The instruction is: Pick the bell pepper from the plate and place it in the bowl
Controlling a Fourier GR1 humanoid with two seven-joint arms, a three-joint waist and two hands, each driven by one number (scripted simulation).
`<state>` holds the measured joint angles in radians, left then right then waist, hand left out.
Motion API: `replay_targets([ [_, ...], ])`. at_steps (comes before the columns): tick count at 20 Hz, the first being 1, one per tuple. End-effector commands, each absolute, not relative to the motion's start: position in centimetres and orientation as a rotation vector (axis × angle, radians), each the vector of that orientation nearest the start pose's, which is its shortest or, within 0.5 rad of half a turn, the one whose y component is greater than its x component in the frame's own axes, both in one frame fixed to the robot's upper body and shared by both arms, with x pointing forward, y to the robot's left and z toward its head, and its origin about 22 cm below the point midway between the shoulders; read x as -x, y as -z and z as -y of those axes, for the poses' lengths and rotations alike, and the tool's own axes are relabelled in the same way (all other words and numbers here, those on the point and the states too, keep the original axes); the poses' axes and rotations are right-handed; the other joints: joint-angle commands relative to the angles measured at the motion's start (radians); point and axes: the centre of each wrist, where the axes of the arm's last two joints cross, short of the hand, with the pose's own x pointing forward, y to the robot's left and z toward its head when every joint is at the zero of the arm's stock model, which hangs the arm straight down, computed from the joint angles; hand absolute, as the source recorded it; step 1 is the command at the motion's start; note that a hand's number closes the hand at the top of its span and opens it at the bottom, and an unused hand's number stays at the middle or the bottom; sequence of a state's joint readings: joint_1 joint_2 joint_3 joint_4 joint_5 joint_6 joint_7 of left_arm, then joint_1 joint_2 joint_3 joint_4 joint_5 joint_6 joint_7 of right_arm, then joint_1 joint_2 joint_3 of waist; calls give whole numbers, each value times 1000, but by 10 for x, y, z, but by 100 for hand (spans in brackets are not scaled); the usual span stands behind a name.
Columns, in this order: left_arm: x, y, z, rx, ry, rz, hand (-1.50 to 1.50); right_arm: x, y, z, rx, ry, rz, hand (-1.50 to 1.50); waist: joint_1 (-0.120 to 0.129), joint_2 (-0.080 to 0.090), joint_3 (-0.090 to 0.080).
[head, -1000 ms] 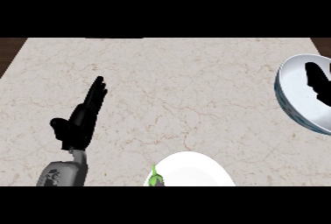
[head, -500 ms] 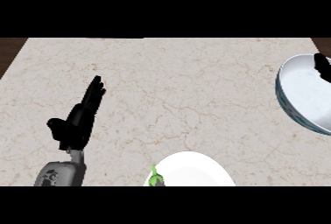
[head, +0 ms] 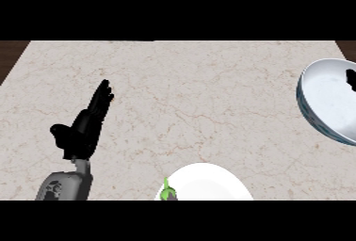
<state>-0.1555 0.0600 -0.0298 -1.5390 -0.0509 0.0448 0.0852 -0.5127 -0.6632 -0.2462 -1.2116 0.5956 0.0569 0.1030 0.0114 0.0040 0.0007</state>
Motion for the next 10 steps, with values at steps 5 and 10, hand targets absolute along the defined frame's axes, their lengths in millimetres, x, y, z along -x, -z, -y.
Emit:
replay_targets([
  [5, -273, -34, -213, -61, 130, 1595, 0, -341, -118, 447, 832, -542, 1346, -150, 5, 0, 1],
  [10, -281, -36, -222, -56, 120, 1597, 0, -350, -114, 444, 736, -486, 1504, -150, -3, -1, 0],
])
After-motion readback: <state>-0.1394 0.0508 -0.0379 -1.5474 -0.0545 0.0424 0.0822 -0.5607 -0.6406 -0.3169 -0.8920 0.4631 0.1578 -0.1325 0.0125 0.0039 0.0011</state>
